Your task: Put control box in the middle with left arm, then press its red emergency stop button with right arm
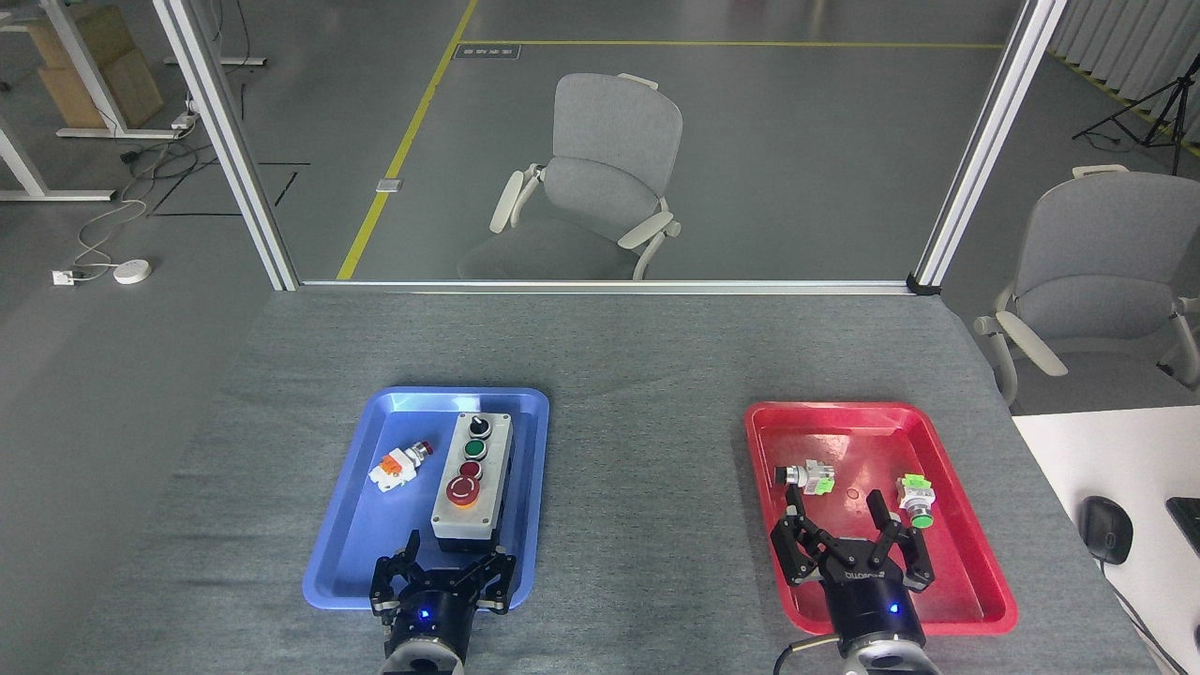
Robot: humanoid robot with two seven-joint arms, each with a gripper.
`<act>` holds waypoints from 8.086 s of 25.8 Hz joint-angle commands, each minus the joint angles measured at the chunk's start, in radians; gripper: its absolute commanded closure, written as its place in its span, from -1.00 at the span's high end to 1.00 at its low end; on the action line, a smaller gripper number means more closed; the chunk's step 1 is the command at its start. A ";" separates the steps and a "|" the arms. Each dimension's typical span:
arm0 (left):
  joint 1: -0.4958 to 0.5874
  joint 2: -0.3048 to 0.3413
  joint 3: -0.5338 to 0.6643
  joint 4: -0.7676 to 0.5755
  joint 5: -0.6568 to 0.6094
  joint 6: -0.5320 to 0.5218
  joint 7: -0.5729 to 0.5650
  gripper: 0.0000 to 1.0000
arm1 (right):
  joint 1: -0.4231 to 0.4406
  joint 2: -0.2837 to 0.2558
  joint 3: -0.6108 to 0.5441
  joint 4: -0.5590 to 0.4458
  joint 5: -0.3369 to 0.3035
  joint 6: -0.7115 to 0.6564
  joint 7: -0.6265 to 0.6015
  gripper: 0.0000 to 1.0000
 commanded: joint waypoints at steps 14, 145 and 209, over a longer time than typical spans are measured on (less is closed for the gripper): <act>-0.133 0.001 0.000 0.173 0.009 0.000 0.006 0.99 | -0.050 0.000 0.049 -0.015 0.109 0.151 0.070 0.96; 0.026 0.372 -0.089 -0.342 0.182 -0.192 -0.034 0.96 | -0.044 -0.028 0.173 -0.020 0.051 0.106 0.064 -0.26; -0.014 0.179 0.081 -0.157 0.351 -0.162 0.095 0.98 | -0.311 0.141 0.519 0.537 0.096 0.209 -0.008 -1.00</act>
